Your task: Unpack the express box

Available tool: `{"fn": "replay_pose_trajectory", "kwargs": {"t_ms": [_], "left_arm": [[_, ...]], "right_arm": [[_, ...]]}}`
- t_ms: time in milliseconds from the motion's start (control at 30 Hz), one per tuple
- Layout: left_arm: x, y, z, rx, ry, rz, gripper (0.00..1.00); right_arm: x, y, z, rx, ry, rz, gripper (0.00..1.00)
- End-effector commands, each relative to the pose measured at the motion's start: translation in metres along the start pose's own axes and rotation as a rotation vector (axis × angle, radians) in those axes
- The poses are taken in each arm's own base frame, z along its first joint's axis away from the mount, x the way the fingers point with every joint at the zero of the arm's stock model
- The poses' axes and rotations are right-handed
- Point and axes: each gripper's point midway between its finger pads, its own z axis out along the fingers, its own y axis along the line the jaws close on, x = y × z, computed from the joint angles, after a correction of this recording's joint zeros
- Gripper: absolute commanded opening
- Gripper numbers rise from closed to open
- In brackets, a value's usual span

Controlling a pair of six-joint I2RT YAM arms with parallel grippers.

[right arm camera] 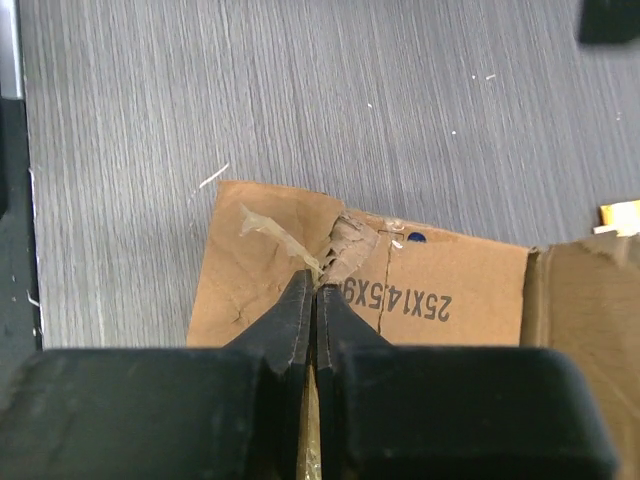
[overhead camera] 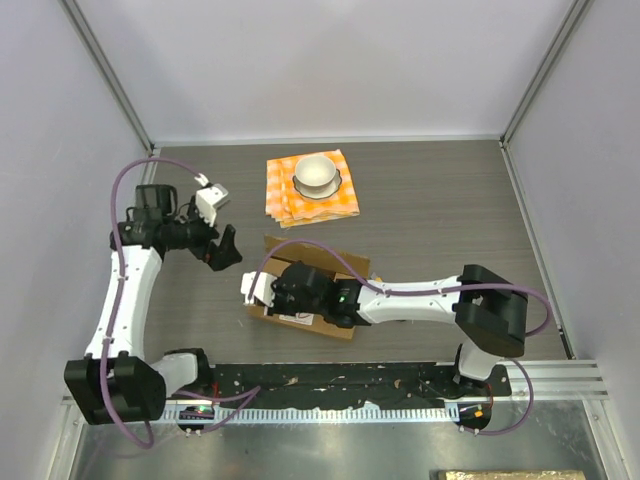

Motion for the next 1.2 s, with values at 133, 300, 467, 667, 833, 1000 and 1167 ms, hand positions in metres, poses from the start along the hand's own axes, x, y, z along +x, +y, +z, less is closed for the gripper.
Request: {"fn": "replay_pose_trajectory", "kwargs": {"t_ms": [133,300,467,667,833,1000,1167], "left_arm": [[0.015,0.01,-0.079,-0.032,-0.046,0.027,0.98],[0.024,-0.068,-0.066,0.306,0.005,-0.05,0.88],[0.038,-0.119,-0.047,0.51,-0.007,0.138,0.98],[0.033,-0.113,-0.028,0.603,0.024,0.136,1.0],[0.041,-0.112,-0.016,0.666,0.071,0.155,1.0],[0.04,-0.113,-0.011,0.691,0.073,0.153,1.0],[0.035,-0.114,-0.014,0.676,0.068,0.183,1.0]], "right_arm": [[-0.037,-0.022,0.011,-0.054,-0.166,0.22,0.01],[-0.045,-0.028,0.012,-0.075,-0.21,0.267,0.01],[-0.048,-0.032,0.013,-0.072,-0.225,0.274,0.01],[-0.065,-0.033,0.006,-0.088,-0.274,0.286,0.02],[-0.075,-0.037,0.002,-0.086,-0.293,0.307,0.23],[-0.082,-0.053,-0.013,-0.032,-0.292,0.337,0.52],[-0.099,-0.08,-0.049,0.052,-0.323,0.372,0.63]]}}
